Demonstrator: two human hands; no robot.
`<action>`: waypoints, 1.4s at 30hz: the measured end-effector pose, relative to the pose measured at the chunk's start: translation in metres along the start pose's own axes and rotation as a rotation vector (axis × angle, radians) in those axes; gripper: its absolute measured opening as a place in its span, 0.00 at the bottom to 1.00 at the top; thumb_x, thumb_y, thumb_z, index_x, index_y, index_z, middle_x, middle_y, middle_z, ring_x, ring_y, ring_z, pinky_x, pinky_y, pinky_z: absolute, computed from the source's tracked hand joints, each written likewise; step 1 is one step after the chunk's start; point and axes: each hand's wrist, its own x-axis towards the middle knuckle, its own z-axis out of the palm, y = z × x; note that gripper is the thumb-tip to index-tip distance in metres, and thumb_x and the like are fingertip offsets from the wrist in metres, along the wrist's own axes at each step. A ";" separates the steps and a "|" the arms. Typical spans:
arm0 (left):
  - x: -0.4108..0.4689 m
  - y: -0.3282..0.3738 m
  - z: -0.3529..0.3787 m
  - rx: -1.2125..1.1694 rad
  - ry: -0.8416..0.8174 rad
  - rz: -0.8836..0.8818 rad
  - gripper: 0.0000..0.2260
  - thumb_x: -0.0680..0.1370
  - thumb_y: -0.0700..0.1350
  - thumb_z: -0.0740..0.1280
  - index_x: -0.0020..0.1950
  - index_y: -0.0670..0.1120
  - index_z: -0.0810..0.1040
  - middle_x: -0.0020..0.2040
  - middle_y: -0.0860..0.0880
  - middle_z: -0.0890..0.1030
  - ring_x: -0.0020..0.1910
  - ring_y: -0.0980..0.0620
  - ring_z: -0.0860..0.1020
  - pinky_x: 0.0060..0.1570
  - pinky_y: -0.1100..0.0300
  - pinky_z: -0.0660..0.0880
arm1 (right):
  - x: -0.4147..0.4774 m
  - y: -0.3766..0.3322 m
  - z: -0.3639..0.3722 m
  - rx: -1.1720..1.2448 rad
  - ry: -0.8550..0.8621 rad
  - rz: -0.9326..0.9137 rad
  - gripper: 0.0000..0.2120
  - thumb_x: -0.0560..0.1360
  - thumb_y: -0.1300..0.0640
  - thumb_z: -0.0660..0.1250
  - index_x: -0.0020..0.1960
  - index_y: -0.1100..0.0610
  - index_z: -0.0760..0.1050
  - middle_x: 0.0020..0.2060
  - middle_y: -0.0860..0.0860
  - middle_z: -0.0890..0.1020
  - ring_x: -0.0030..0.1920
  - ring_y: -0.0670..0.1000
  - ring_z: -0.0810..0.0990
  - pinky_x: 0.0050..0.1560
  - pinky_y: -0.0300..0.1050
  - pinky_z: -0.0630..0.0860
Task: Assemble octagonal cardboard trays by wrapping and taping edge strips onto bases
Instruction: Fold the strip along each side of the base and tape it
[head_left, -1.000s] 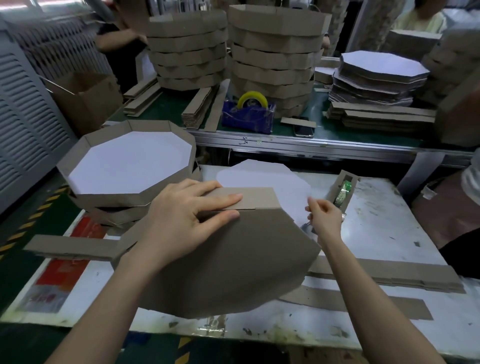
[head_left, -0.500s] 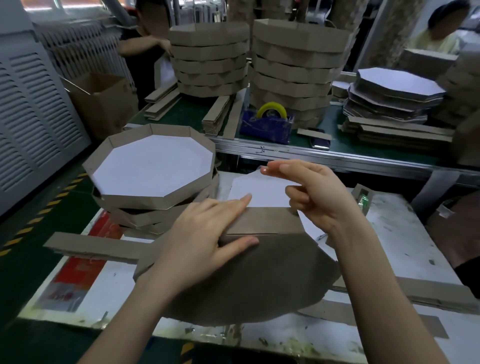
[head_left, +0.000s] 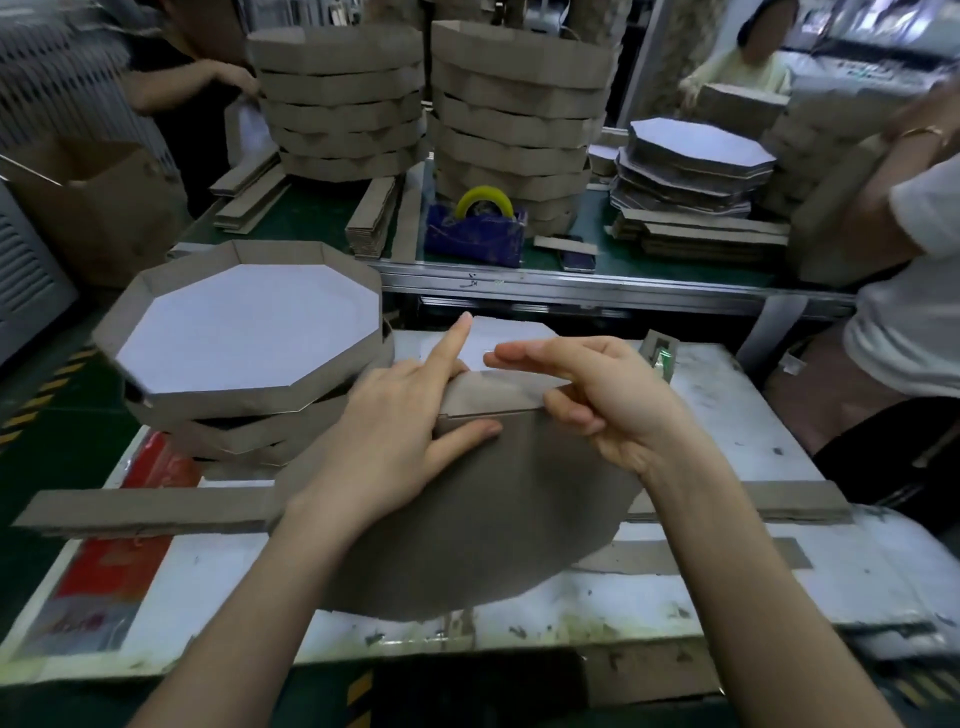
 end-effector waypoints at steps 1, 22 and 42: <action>-0.001 0.000 0.000 -0.001 -0.001 0.008 0.40 0.73 0.67 0.61 0.79 0.57 0.45 0.64 0.55 0.77 0.60 0.51 0.72 0.59 0.53 0.67 | -0.004 0.002 0.001 0.001 0.005 0.001 0.12 0.81 0.62 0.61 0.53 0.66 0.81 0.51 0.56 0.86 0.18 0.42 0.61 0.18 0.31 0.55; -0.008 -0.001 0.001 0.134 -0.051 0.152 0.24 0.77 0.63 0.57 0.70 0.56 0.73 0.62 0.54 0.77 0.57 0.48 0.73 0.52 0.53 0.66 | -0.061 0.037 0.008 0.030 0.051 0.002 0.12 0.81 0.61 0.62 0.53 0.66 0.82 0.52 0.56 0.86 0.18 0.43 0.62 0.19 0.32 0.57; 0.007 -0.008 -0.011 0.077 -0.319 0.173 0.24 0.81 0.55 0.60 0.71 0.74 0.54 0.77 0.55 0.59 0.71 0.50 0.60 0.68 0.51 0.56 | -0.032 0.067 0.011 0.313 0.080 0.186 0.15 0.76 0.58 0.60 0.39 0.58 0.84 0.51 0.57 0.86 0.18 0.43 0.56 0.18 0.33 0.55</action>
